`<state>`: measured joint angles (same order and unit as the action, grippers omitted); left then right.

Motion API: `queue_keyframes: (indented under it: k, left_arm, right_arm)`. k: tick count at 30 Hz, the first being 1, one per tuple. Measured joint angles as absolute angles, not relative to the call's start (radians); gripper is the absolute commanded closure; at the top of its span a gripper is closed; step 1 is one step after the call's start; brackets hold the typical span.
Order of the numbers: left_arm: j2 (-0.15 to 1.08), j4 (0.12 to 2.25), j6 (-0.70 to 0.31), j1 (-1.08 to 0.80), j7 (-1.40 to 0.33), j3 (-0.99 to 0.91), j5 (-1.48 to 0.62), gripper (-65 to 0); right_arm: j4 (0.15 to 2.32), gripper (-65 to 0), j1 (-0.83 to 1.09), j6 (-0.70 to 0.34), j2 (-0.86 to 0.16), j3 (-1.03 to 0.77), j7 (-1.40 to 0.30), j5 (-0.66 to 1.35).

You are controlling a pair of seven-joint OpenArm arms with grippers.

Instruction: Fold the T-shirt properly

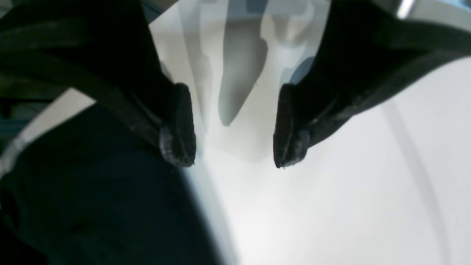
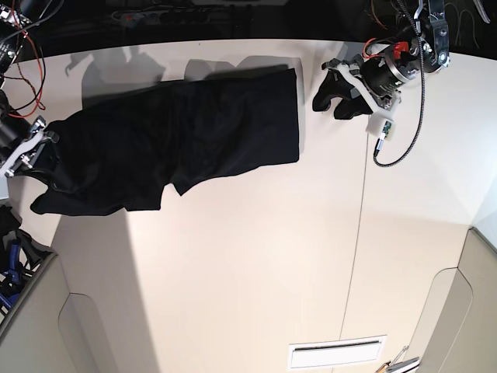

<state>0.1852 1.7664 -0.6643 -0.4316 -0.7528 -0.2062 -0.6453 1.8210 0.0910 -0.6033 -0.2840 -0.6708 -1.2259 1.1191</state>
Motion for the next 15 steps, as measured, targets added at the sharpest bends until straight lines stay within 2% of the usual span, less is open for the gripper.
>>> queue_keyframes:
  k: [8,15]
  left_arm:
    - [0.186,1.754,-0.657,-0.384,-0.74,-0.072,-0.604,-36.9]
    - [0.186,1.754,-0.617,-0.382,-0.698,-0.05,-0.578,-36.9]
  right_arm:
    - [1.945,0.0,0.089,-0.606,-0.084,-0.382,-1.229,1.073]
    - [1.943,0.0,0.09,-0.603,0.044,-0.104,-1.213,0.916]
